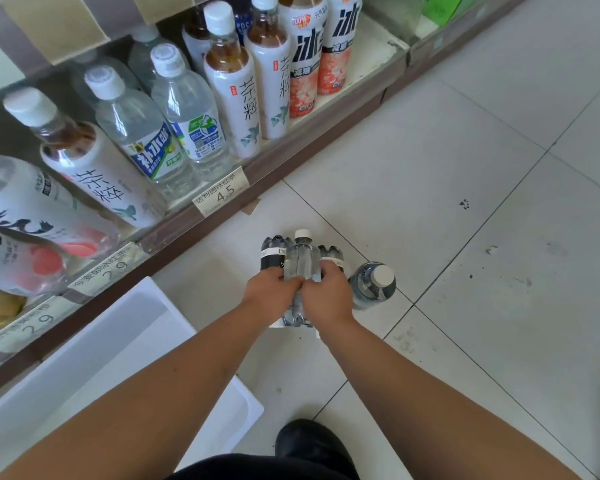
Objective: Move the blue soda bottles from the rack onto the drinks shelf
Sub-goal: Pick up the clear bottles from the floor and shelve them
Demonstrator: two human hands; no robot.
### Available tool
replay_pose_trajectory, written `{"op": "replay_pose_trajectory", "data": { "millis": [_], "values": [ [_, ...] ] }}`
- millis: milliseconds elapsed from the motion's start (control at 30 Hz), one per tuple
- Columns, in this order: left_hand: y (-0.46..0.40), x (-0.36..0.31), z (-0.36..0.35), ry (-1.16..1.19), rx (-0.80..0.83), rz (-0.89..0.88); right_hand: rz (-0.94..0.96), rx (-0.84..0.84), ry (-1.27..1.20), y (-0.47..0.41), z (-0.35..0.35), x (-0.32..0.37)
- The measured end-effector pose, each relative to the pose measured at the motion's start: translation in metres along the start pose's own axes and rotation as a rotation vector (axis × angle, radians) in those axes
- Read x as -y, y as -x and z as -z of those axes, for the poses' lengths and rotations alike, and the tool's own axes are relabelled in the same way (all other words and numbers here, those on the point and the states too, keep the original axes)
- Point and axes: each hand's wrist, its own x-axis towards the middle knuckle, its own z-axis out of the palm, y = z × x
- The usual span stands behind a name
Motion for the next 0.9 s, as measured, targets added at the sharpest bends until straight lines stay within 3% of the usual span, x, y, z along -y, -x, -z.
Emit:
{"op": "replay_pose_trajectory", "data": {
  "millis": [200,333,467,667,800,900],
  "values": [
    [0.007,-0.001,-0.003,0.289,0.010,0.080,0.039,0.002,-0.105,0.007,0.002,-0.007],
    [0.008,-0.004,-0.004,0.280,0.021,0.063,0.073,-0.006,-0.079,0.009,0.004,-0.006],
    [0.012,-0.007,0.000,0.436,0.063,0.080,0.159,-0.016,-0.101,0.020,0.008,0.002],
    [0.033,0.007,0.018,0.710,0.157,0.063,0.259,0.063,-0.154,0.040,0.019,0.005],
    [0.046,0.009,0.033,0.803,0.149,0.024,0.211,0.113,-0.158,0.051,0.018,0.006],
    [0.059,0.002,0.047,0.871,0.165,-0.013,0.139,0.257,-0.220,0.056,0.020,0.019]
  ]
}}
